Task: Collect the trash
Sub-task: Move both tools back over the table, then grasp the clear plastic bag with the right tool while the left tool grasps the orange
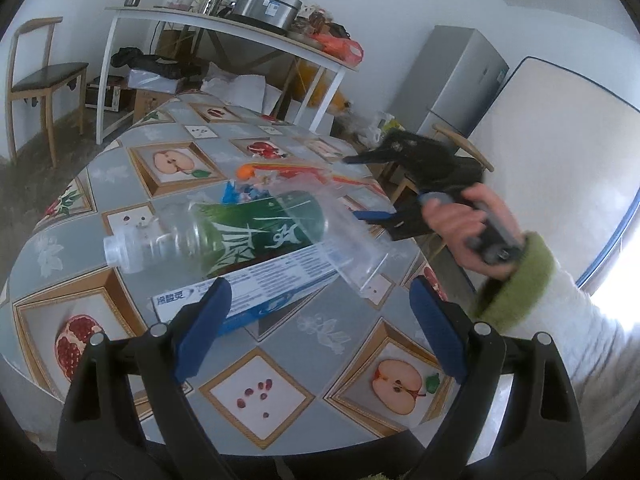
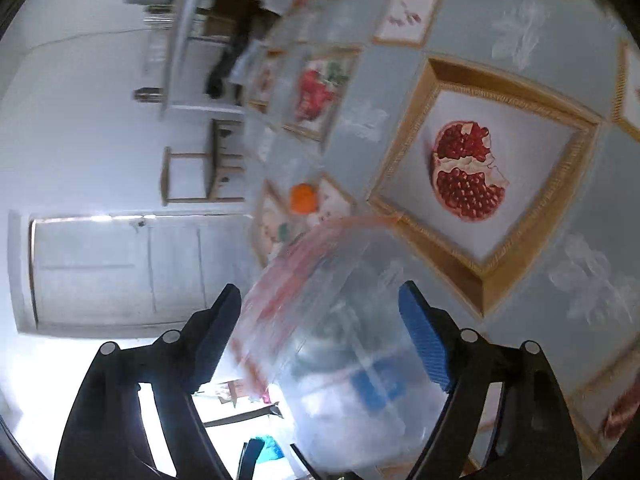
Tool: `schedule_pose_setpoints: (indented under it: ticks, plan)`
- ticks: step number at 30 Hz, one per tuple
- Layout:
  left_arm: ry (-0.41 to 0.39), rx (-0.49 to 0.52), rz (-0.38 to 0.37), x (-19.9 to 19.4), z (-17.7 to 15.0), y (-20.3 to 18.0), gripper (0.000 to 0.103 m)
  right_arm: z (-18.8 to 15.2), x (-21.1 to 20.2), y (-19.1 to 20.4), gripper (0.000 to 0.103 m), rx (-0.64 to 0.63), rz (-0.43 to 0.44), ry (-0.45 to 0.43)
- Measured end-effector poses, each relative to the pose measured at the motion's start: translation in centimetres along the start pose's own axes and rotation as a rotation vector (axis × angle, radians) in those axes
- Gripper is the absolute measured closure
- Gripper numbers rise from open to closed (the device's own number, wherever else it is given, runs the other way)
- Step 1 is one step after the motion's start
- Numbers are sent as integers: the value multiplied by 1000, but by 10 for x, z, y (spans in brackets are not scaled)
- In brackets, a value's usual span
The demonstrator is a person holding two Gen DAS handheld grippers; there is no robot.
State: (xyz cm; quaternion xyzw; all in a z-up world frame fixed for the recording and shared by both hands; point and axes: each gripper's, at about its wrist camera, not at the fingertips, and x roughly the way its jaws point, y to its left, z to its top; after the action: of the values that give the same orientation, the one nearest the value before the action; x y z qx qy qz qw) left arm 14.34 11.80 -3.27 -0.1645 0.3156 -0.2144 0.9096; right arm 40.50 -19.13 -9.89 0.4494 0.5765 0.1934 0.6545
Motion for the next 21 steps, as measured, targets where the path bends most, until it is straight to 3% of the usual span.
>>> schedule_pose_setpoints:
  ticks: [6, 12, 14, 17, 21]
  plan:
    - [-1, -7, -16, 2, 1, 7, 20, 17, 26, -3, 41, 45, 45, 53]
    - [10, -19, -23, 4, 1, 10, 21, 22, 33, 4, 70, 39, 96, 59]
    - [15, -27, -30, 5, 1, 10, 21, 22, 33, 4, 84, 40, 120, 61]
    - [20, -30, -34, 8, 1, 10, 21, 20, 29, 3, 93, 51, 167, 59]
    - [24, -35, -38, 10, 1, 9, 24, 17, 18, 7, 98, 41, 237, 45]
